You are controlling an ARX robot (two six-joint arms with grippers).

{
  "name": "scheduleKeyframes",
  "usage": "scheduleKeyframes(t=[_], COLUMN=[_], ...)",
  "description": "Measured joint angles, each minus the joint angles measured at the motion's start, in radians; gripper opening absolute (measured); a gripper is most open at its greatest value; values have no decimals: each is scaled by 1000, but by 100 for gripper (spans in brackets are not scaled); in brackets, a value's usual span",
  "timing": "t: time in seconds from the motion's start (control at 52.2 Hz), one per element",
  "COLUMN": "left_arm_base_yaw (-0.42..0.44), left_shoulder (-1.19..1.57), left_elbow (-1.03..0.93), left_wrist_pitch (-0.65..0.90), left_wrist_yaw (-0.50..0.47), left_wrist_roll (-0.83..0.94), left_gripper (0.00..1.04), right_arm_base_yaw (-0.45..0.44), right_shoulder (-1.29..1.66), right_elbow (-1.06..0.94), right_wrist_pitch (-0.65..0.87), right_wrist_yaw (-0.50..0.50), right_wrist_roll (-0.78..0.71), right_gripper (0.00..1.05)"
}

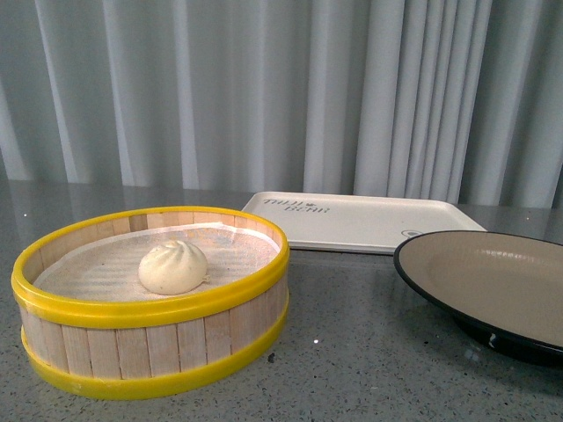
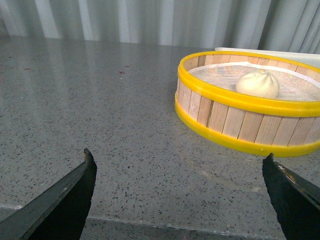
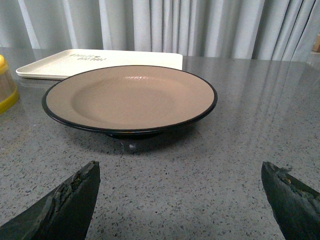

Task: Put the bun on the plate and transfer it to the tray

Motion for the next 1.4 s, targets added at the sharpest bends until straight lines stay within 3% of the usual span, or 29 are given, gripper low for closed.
scheduleKeyframes(t=[0.9, 1.015, 1.054, 1.149, 1.264, 1.398], left_arm_base_yaw=[0, -45, -37, 35, 121, 127], left_shoulder=[0, 151, 232, 460, 830, 1150], left_elbow=[0, 53, 71, 142, 321, 516], left_wrist_pitch=[0, -60, -8, 211, 581, 720], left_wrist_yaw=[-1, -245, -256, -151, 79, 276], left_wrist_roll=[0, -164, -201, -269, -263, -203], left_gripper=[98, 98, 98, 98, 98, 98], right_arm_base_yaw=[0, 0, 0, 0, 0, 0], right_shoulder=[0, 0, -1, 0, -1, -1], right_elbow=[0, 0, 0, 0, 0, 0], right_wrist_pitch=[0, 0, 0, 0, 0, 0], right_wrist_yaw=[0, 0, 1, 0, 1, 0], right_wrist_roll=[0, 0, 0, 0, 0, 0], right_gripper=[96, 96, 96, 96, 96, 96])
